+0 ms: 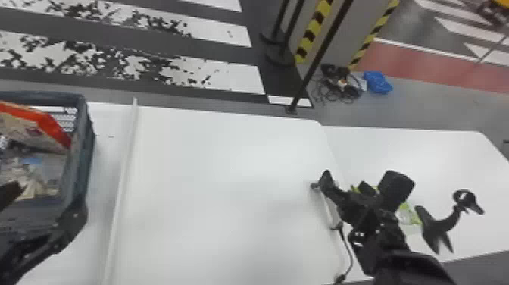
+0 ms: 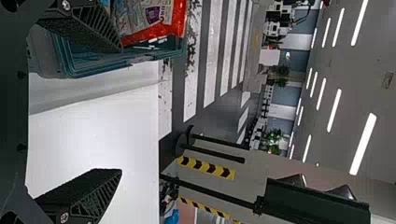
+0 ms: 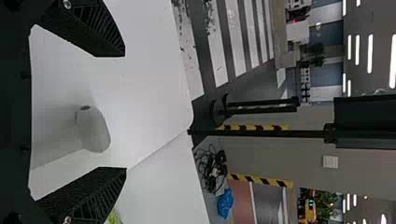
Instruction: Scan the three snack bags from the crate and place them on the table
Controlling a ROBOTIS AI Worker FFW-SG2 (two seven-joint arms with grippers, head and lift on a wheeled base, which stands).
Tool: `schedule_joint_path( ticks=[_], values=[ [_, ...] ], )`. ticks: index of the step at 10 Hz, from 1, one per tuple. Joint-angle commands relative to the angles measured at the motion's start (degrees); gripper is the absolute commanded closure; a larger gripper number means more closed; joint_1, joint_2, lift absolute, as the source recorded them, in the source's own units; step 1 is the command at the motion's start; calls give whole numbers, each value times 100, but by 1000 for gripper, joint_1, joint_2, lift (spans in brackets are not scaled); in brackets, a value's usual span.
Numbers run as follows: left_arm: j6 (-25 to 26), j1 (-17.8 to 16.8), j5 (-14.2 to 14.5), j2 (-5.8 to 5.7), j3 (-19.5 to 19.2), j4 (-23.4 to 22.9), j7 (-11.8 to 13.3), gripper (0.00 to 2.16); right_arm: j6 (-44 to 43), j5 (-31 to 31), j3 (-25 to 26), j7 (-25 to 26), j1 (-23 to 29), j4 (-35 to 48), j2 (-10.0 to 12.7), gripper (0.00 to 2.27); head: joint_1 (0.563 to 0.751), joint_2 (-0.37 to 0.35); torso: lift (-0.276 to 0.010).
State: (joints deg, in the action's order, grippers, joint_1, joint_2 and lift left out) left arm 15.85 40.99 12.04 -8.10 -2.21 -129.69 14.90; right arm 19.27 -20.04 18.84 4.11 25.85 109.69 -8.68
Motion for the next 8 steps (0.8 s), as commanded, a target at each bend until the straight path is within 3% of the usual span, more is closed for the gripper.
schedule_joint_path(
  ticks=[1, 3, 5, 6, 8],
  values=[
    [-42, 23, -9, -7, -16, 5, 22, 83, -753, -17, -390, 2, 447, 307, 147, 60, 695, -350, -36],
    [-235, 49, 27, 1, -148, 93, 31, 83, -1667, -17, -891, 2, 922, 492, 393, 63, 695, -297, -36],
    [-358, 84, 150, 10, -386, 163, 92, 80, -1913, 53, -1243, 2, 1027, 422, 542, 66, 695, -209, -36],
    [-481, 49, 457, 19, -816, 339, 312, 83, -1913, 106, -1296, 2, 1080, 422, 542, 66, 695, -187, -36],
    [-411, -311, 1310, -7, -1941, 734, 1358, 83, -2001, 115, -1287, 2, 1194, 422, 525, 66, 695, -90, -36]
  ],
)
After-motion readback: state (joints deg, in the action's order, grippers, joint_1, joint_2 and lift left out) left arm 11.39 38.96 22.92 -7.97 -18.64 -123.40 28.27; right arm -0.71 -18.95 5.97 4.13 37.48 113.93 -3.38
